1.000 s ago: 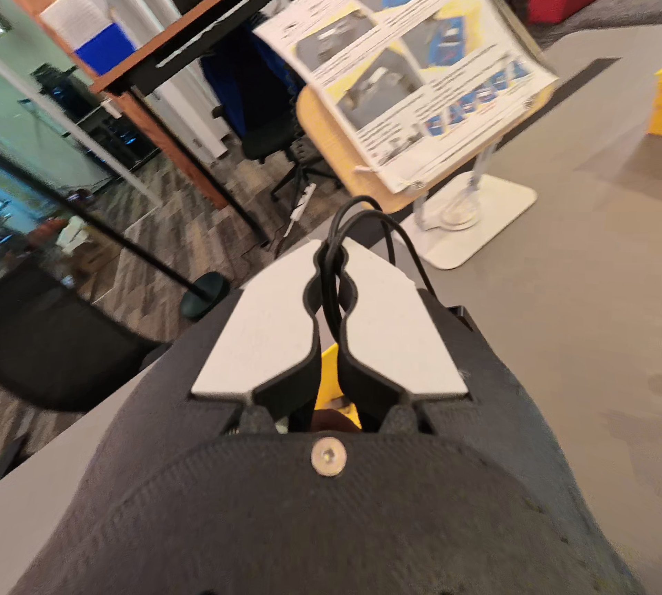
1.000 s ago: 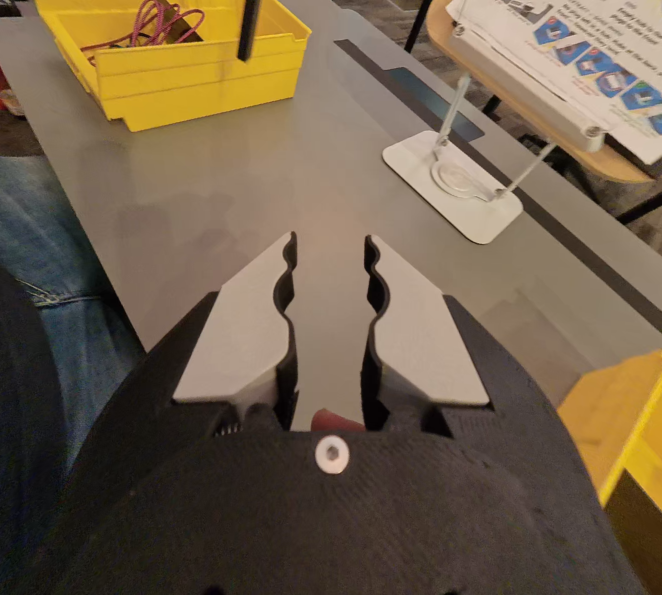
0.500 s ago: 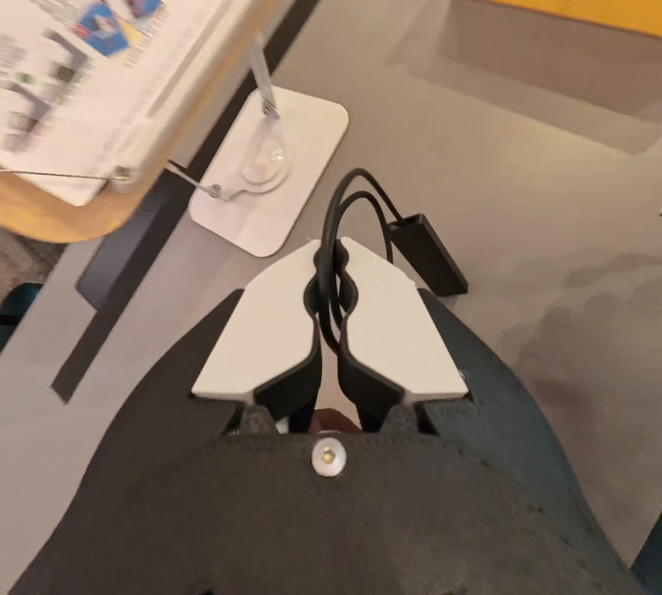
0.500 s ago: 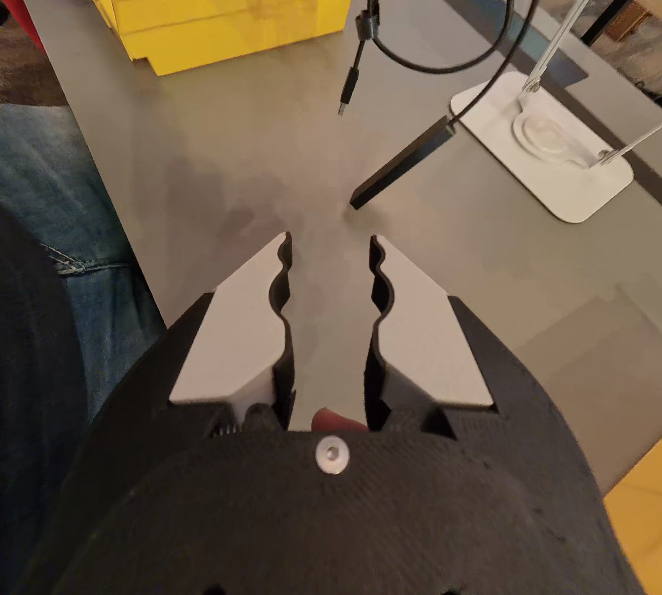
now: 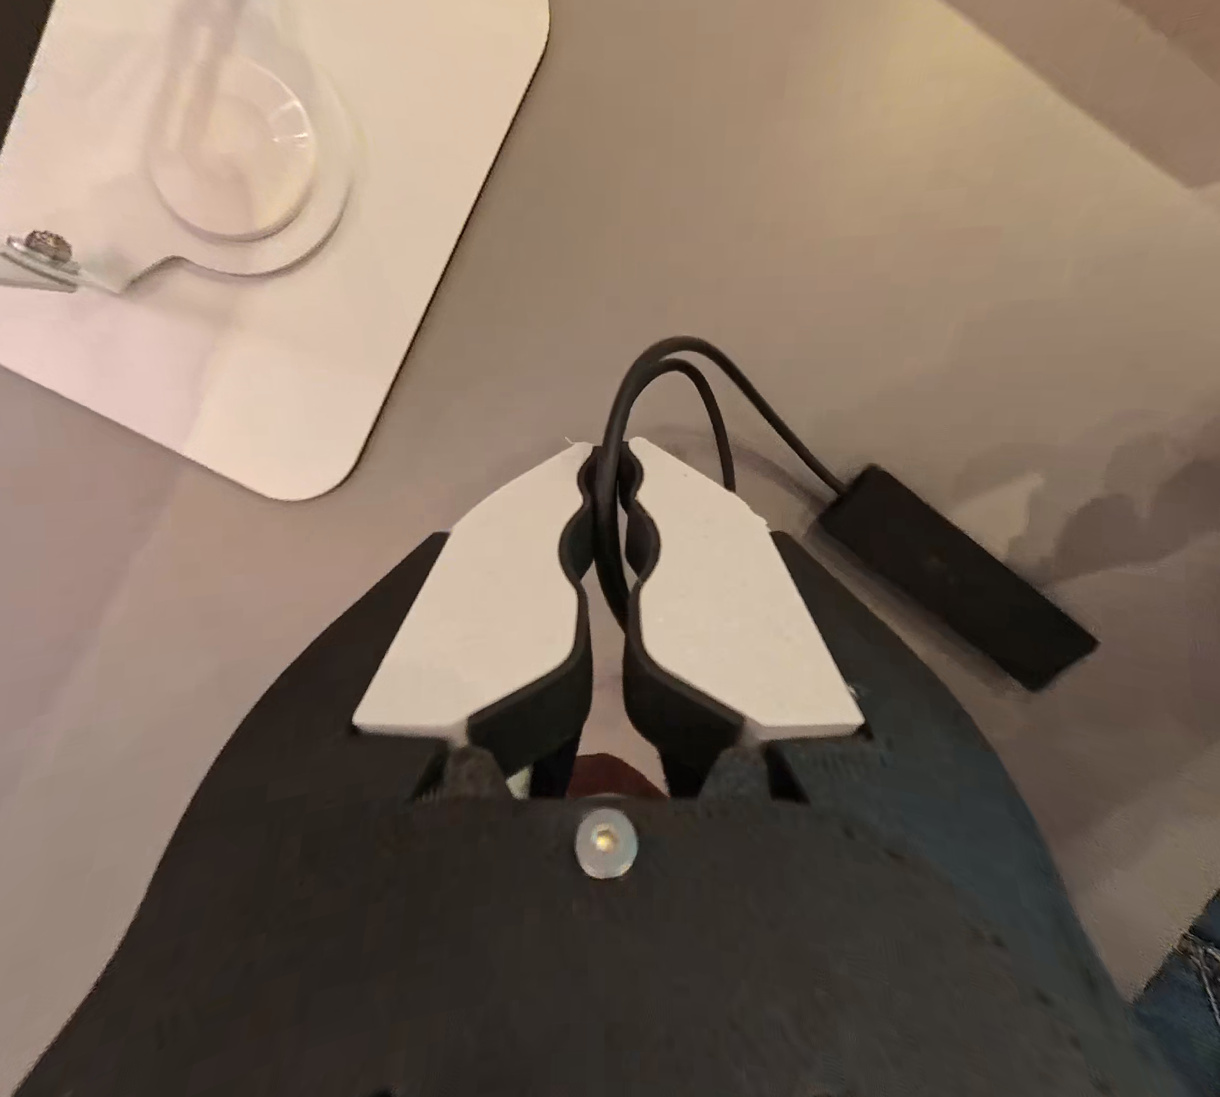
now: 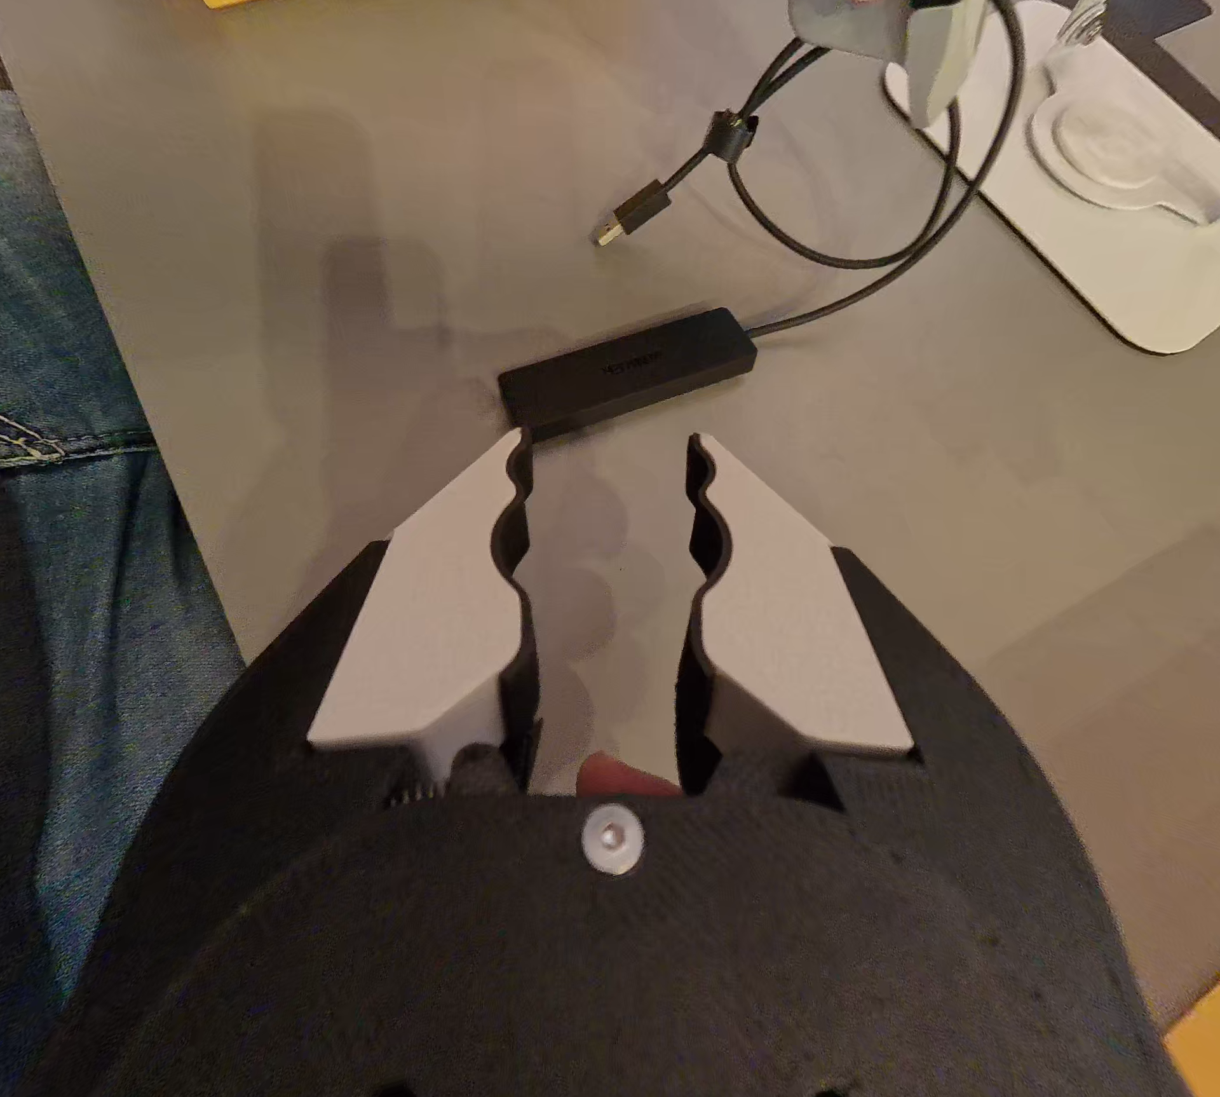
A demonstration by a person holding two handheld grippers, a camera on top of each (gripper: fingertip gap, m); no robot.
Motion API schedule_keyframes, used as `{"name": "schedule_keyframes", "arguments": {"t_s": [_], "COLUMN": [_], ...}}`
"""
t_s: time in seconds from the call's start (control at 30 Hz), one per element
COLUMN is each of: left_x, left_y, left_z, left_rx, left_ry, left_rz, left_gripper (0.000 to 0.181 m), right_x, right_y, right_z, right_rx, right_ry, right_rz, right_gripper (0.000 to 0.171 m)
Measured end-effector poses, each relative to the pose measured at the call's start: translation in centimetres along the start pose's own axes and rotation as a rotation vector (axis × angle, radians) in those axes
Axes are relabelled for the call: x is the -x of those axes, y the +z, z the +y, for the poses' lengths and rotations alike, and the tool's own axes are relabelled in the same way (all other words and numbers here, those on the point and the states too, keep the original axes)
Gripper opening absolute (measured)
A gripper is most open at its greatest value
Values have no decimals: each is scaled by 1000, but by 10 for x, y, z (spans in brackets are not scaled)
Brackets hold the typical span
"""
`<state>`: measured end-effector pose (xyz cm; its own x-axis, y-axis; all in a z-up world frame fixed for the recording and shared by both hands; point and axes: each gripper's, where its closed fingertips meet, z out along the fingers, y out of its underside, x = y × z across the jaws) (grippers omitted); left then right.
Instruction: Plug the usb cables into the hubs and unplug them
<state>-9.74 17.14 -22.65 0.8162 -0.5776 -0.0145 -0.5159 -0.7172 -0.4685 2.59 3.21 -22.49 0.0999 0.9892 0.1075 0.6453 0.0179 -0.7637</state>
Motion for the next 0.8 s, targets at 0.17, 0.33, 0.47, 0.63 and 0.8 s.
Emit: {"name": "schedule_keyframes", "arguments": {"t_s": [0.17,0.33,0.47,0.63,0.8], "left_x": [0,0,9,24,56], "left_y": [17,9,-27,-103,-197], "left_z": [-8,-8,-11,16,84], "left_rx": [-33,-66,-148,-245,-294], "left_ry": [48,36,20,50,13], "left_rz": [-26,-24,-69,-178,-383], "left_gripper": [40,73,105,108,87], "right_x": [-1,0,0,1,7], "right_y": [11,13,11,6,17], "right_z": [6,7,8,1,-5], "right_rx": [21,8,4,-41,-53], "right_ry": [-2,2,7,-1,-33], "right_rz": [-19,-30,-36,-39,-78], "right_gripper": [44,45,45,47,54]}}
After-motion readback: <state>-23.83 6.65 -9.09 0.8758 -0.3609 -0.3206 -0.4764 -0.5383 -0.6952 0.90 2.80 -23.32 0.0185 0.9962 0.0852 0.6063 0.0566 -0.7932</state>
